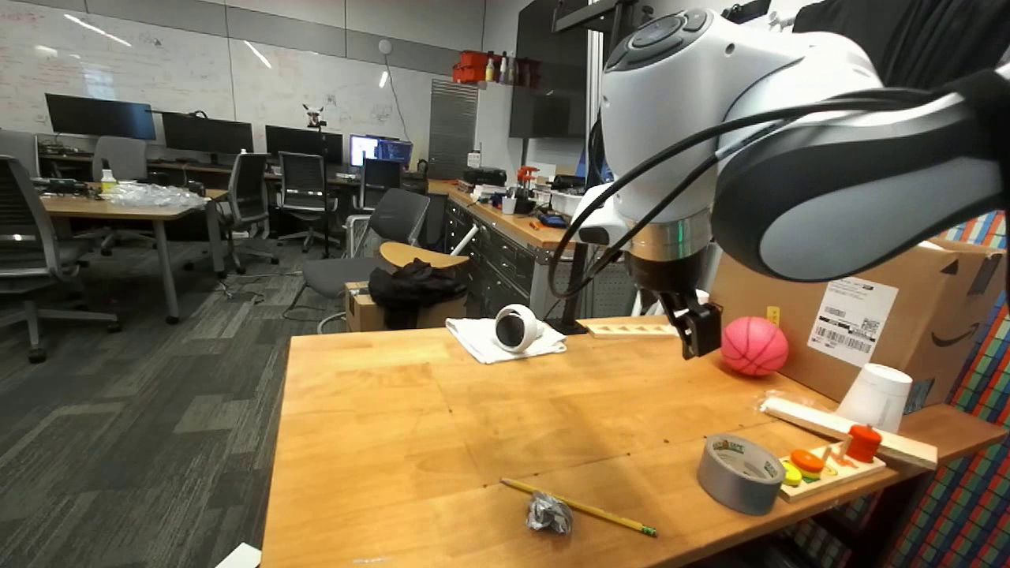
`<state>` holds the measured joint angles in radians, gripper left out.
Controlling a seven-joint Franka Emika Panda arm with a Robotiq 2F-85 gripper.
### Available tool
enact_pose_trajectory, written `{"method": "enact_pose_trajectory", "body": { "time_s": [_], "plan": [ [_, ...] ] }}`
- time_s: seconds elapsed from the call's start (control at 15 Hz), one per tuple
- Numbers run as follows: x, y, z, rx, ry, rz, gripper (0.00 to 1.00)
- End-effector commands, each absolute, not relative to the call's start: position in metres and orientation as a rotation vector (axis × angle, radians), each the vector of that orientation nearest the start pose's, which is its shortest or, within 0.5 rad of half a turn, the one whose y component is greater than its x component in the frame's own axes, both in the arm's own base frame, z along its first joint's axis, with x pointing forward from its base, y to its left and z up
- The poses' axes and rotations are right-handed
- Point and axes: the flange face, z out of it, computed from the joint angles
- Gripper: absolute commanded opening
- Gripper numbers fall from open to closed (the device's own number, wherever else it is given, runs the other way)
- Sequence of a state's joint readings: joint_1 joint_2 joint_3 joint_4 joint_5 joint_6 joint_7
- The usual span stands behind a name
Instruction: Push the basketball to the right side of the table
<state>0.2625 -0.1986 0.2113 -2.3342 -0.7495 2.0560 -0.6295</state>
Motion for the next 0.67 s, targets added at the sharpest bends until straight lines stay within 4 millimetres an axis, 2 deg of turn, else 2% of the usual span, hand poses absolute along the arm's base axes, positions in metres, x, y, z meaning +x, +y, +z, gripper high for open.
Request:
{"method": "enact_pose_trajectory", "body": {
  "time_s": [0.0, 0.2, 0.27, 0.6],
  "plan": [
    [0.418, 0.189, 0.414, 1.857, 1.677, -0.185, 1.0],
    [0.413, 0.19, 0.404, 1.959, 1.656, -0.204, 1.0],
    [0.421, 0.19, 0.401, 1.906, 1.679, -0.215, 1.0],
    [0.419, 0.189, 0.397, 1.939, 1.668, -0.219, 1.0]
  ]
}}
